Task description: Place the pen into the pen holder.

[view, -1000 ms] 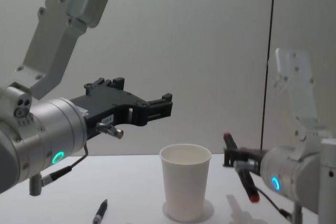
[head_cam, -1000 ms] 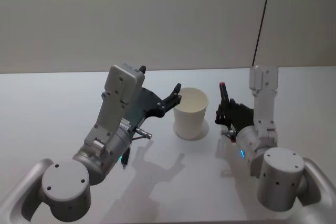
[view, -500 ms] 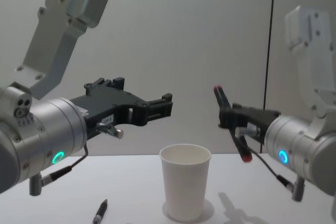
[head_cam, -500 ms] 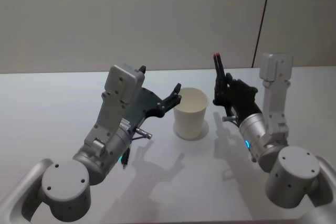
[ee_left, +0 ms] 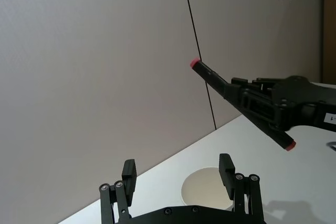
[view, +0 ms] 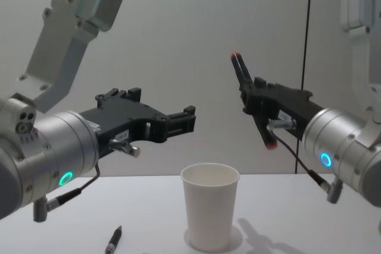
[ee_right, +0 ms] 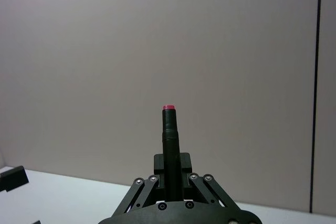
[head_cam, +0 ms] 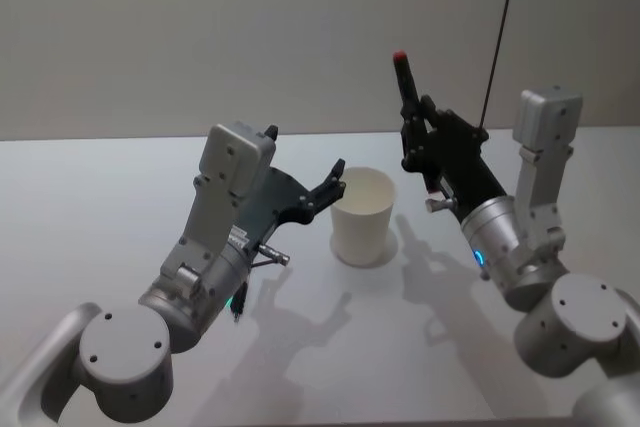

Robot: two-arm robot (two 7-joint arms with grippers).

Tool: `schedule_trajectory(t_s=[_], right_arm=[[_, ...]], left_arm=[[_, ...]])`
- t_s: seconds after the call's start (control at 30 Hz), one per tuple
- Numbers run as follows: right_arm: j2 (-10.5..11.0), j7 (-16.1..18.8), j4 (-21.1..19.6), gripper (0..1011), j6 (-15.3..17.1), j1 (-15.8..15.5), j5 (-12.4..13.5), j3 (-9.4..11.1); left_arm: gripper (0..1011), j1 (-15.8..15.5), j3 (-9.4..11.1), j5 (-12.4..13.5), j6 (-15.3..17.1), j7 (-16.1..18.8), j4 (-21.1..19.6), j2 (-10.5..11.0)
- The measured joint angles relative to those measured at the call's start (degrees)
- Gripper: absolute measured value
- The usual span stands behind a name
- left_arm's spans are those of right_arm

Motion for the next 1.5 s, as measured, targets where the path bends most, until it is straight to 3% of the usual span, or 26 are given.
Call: schedule_trajectory(t_s=[0.33,0.7,0.83,0.87,1.5], right_arm=[[-1.0,4.9,9.7,158,-8.2,5.4,-0.9,0.7],[-2.4,7.2,20.6,158,-14.2,10.9,-2.8,0.8],[-3.3,8.9,27.2,158,-17.3,14.0,-3.2,0.7],[-3.3,8.9,27.2,158,-17.3,14.0,-3.2,0.7],[-7.1,13.3,51.6,158,-28.7,25.8,-2.5,0.4]], left_arm=[[1002,0.0,0.0,0.0,0.0,0.0,0.0,0.0],[1002,0.0,0.0,0.0,0.0,0.0,0.0,0.0],[1002,0.0,0.0,0.0,0.0,0.0,0.0,0.0],[1002,0.0,0.0,0.0,0.0,0.0,0.0,0.0],[1002,0.0,0.0,0.0,0.0,0.0,0.0,0.0]])
